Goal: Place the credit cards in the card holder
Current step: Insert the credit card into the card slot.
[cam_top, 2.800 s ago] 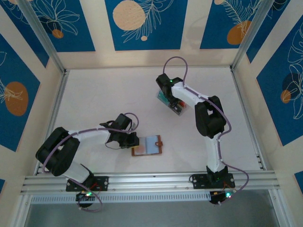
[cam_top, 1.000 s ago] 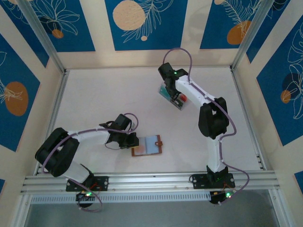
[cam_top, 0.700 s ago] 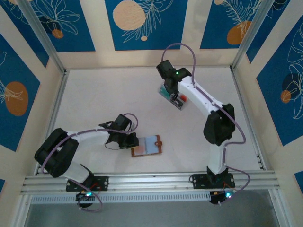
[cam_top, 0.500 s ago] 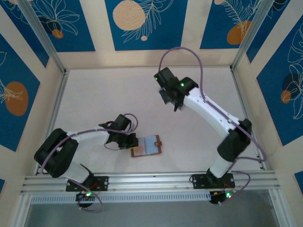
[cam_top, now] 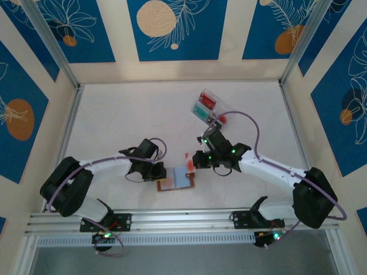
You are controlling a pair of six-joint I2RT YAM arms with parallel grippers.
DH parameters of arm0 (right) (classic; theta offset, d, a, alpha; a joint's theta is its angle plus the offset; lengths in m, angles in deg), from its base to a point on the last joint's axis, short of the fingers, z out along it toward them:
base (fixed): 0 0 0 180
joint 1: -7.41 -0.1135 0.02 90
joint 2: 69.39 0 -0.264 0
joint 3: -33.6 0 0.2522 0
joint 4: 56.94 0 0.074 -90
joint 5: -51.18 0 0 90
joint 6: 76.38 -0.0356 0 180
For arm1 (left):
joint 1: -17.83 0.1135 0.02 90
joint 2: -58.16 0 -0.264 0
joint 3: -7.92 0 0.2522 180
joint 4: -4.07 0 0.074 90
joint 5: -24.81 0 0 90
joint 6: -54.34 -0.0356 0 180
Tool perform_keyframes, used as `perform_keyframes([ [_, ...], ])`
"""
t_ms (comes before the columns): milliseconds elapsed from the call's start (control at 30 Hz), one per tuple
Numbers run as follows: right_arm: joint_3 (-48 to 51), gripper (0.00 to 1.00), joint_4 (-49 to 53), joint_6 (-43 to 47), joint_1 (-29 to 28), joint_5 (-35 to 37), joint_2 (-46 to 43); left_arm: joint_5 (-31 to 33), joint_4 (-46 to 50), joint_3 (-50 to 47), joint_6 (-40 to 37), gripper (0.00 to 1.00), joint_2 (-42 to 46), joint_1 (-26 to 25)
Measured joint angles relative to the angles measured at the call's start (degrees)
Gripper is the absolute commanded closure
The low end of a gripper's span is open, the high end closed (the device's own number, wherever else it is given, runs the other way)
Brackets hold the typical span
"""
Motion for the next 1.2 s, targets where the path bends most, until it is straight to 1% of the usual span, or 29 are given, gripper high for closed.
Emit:
perform_keyframes([
  [100,5.35,1.0,-8.61,-4.79,-0.04,-3.98,0.04,0.0,0.02,0.0,0.0,0.89,0.0,0.0],
  [233,9.33,1.0,-18.18,-8.79,-0.11,-7.63,1.64,0.0,0.02,0.0,0.0,0.89,0.0,0.0],
  [333,10.73,1.0,-23.34,-10.27,-0.46,-9.16,4.04,0.0,0.02,0.0,0.0,0.89,0.0,0.0],
  [433,11.02,1.0,-26.32,-10.73,-0.94,-9.94,6.29,0.0,0.02,0.0,0.0,0.89,0.0,0.0],
  [633,11.1,1.0,-30.23,-11.37,-1.18,-11.56,9.49,0.0,0.02,0.0,0.0,0.89,-0.04,0.0],
  [833,11.1,1.0,-32.17,-11.78,-1.18,-12.81,10.82,-0.02,-0.02,0.0,0.0,0.9,-0.24,0.0],
  [1067,11.19,1.0,-32.28,-11.72,-0.81,-12.96,10.95,0.2,0.24,0.02,-0.04,0.89,-0.17,0.11],
  [1200,11.32,1.0,-31.28,-11.5,0.0,-12.92,10.88,1.14,2.36,0.02,-1.33,0.89,1.44,0.48],
])
